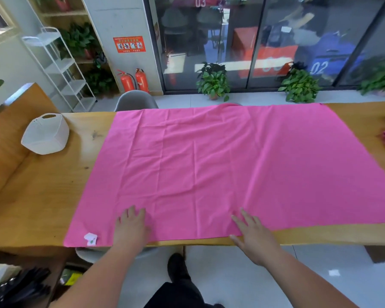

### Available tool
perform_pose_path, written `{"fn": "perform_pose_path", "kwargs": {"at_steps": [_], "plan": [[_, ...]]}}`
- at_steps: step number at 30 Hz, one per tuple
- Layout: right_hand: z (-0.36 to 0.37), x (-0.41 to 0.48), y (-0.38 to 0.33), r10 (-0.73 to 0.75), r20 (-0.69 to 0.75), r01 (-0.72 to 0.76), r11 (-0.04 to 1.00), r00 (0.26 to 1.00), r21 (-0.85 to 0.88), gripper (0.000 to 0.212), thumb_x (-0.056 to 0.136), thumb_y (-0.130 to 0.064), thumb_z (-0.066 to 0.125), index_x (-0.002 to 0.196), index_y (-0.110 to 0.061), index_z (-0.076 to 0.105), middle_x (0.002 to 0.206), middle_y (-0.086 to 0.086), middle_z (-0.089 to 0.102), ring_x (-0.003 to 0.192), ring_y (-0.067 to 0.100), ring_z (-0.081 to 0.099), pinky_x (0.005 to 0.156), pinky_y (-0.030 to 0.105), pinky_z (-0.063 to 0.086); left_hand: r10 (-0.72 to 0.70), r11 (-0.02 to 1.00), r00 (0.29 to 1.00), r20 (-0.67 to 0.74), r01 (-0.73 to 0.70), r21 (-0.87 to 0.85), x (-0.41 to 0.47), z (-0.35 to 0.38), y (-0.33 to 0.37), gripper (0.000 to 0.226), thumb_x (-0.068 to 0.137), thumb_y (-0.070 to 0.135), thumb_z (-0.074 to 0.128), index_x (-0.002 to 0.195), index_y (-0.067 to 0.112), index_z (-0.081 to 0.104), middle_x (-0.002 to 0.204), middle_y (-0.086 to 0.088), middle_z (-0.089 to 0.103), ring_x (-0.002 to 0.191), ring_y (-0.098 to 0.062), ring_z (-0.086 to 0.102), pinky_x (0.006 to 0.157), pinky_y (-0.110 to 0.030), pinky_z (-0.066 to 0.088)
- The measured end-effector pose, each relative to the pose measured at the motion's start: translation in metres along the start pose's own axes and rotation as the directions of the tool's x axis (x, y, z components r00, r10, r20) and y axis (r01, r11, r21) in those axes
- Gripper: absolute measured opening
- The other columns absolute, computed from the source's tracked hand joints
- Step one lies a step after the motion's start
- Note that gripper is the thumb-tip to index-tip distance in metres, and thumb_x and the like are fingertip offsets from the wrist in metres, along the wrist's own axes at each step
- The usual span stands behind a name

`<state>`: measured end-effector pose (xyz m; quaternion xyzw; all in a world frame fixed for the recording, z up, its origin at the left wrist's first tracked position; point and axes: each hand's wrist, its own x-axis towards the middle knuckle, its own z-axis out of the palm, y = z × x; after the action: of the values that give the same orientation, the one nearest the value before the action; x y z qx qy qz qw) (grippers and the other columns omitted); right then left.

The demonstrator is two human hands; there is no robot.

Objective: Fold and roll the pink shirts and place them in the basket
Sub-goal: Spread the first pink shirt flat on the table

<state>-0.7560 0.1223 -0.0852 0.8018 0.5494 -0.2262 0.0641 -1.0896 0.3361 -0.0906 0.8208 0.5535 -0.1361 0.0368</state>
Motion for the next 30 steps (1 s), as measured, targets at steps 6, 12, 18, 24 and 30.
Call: {"fn": "perform_pose_path", "kwargs": {"at_steps": [6,12,18,24,30], "plan": [[-0.005,0.000,0.032,0.105,-0.008,-0.105,0.994,0.994,-0.008,0.074,0.105,-0.070,0.024,0.167,-0.031,0.019,0.172,0.002,0.024,0.154,0.029,0.028,0.118,0.045,0.038,0.204,0.977,0.979,-0.014,-0.205,-0.057,0.019,-0.016,0.090,0.073,0.095,0.044,0.057,0.162,0.025,0.035,0.169,-0.014,0.029,0.155,-0.037,0.030,0.124,-0.053,0.031],[-0.013,0.021,0.079,0.282,-0.023,-0.280,0.958,0.959,0.054,0.075,0.105,-0.069,0.026,0.169,-0.032,0.014,0.176,0.006,0.013,0.159,0.035,0.018,0.126,0.049,0.029,0.422,0.899,0.905,-0.057,-0.426,-0.099,0.041,-0.021,0.163,0.076,0.099,0.044,0.056,0.166,0.027,0.025,0.175,-0.014,0.013,0.162,-0.035,0.011,0.130,-0.050,0.019],[-0.040,0.015,0.118,0.227,0.018,-0.227,0.971,0.974,0.070,0.066,0.106,-0.066,0.031,0.166,-0.037,0.023,0.164,-0.007,0.041,0.147,0.022,0.043,0.113,0.041,0.045,0.543,0.824,0.838,-0.063,-0.545,-0.156,0.058,-0.019,0.229,0.074,0.102,0.048,0.051,0.167,0.024,0.024,0.176,-0.014,0.008,0.163,-0.035,0.005,0.131,-0.050,0.015],[-0.043,0.003,0.181,0.352,0.059,-0.355,0.932,0.934,0.066,0.078,0.105,-0.069,0.034,0.169,-0.035,0.004,0.176,0.006,0.010,0.158,0.038,0.020,0.125,0.052,0.031,0.621,0.773,0.783,-0.031,-0.618,-0.142,0.054,-0.017,0.290,0.068,0.099,0.047,0.056,0.161,0.025,0.038,0.171,-0.007,0.030,0.157,-0.035,0.029,0.125,-0.051,0.034],[-0.070,0.025,0.292,0.217,0.005,-0.216,0.971,0.976,0.104,0.072,0.103,-0.070,0.038,0.166,-0.037,0.023,0.168,0.003,0.036,0.151,0.029,0.039,0.119,0.046,0.040,0.507,0.854,0.854,-0.113,-0.516,-0.070,0.043,-0.010,0.340,0.049,0.095,0.054,0.054,0.136,0.028,0.061,0.124,0.002,0.062,0.113,-0.028,0.062,0.098,-0.045,0.053]]}}
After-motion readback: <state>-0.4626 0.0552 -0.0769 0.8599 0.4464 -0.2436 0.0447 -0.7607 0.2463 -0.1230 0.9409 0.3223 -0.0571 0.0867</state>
